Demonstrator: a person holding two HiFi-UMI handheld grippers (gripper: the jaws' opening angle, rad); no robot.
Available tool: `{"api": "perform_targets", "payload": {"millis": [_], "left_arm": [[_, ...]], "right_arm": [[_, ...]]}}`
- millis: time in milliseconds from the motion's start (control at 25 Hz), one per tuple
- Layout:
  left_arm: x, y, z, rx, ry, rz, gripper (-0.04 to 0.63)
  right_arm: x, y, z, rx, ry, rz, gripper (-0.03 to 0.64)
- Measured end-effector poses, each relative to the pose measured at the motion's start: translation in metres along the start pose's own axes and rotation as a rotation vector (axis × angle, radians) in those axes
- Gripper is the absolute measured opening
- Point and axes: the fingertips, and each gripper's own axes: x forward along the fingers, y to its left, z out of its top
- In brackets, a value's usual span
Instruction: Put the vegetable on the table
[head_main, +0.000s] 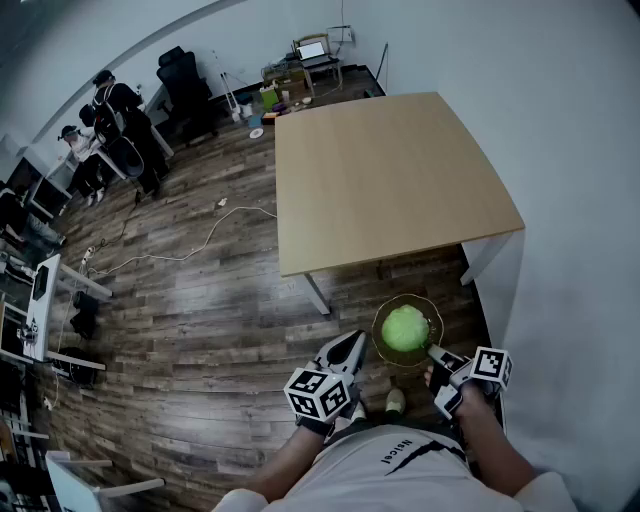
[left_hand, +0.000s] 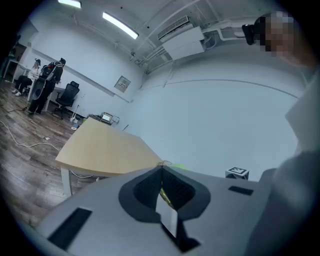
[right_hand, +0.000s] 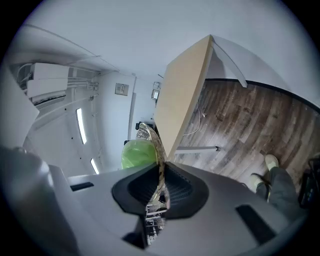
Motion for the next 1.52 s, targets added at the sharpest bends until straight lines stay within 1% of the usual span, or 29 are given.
{"api": "perform_targets", "payload": {"millis": [400,920,1120,1320,1520], "left_arm": [[0.003,-0.002,-0.005,-0.007,0.003,0.008,0.012],[0.000,-0.001,-0.002,-0.006,-0.008,0.029,0.012],[0.011,0.000,0.009,-0.001,-0.034,0.056,0.012],[0.022,0.011,0.013,-0.005,-0.054,0.088,0.012],[0.036,0.006,0.012,-0.008,-0.063,0.106,0.012]], "right_arm": [[-0.002,-0.001,0.001,-0.024,0.009,-0.002,0.041],[-0.003,0.001,0.004,-0.011,0.013,0.003,0.046],[-0.003,0.008,0.025,-0.022,0.014,0.016,0.046],[0.008,0.001,0.041,-0.031,0.028,0.020,0.046],[0.011,-0.009,0.054,-0.001,0.050,0.008,0.046]]}}
